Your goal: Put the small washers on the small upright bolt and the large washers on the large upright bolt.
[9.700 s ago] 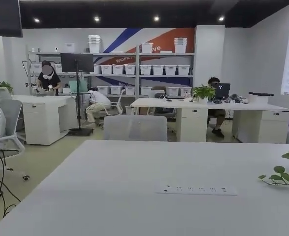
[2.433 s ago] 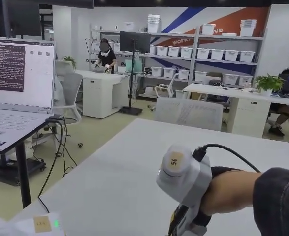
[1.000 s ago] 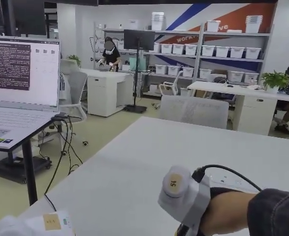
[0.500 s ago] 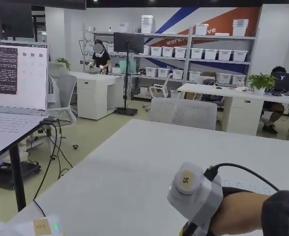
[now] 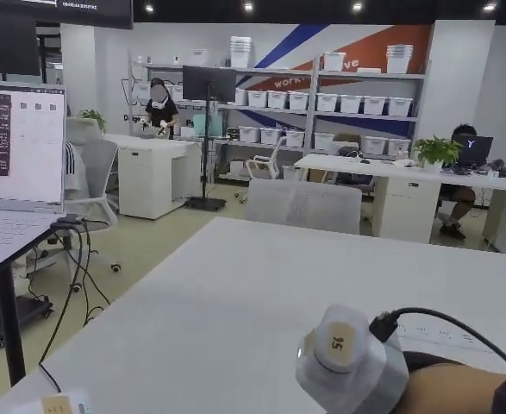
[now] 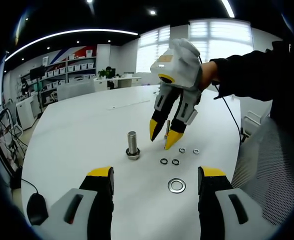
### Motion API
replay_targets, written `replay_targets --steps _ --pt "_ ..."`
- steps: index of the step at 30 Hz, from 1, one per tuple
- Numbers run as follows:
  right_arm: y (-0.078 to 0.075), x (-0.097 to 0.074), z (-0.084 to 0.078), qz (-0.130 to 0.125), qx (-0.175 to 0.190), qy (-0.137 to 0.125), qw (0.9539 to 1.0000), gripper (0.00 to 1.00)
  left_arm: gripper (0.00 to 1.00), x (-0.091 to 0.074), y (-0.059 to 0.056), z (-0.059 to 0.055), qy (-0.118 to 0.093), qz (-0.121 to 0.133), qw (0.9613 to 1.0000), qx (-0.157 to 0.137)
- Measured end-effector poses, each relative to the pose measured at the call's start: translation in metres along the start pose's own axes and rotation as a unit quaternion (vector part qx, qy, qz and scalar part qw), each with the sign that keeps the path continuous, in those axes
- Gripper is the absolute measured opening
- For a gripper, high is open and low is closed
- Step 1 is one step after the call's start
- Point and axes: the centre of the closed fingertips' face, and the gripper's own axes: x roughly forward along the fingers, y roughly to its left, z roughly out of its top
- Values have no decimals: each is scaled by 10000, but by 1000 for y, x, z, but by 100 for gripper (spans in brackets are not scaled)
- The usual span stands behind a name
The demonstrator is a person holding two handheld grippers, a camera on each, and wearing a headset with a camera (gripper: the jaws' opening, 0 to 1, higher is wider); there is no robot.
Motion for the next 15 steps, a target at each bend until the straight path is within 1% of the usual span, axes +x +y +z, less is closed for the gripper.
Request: replay_targets --steps 5,9,15 --pt "23 6 4 116 -134 -19 9998 24 68 1 -4 -2 66 -48 9999 85" --pt "34 11 6 175 -222 7 9996 24 67 1 -4 -5 116 -54 9999 110" --pt "54 20 10 316 -347 51 9989 25 67 -1 -7 -5 114 -84 9998 133"
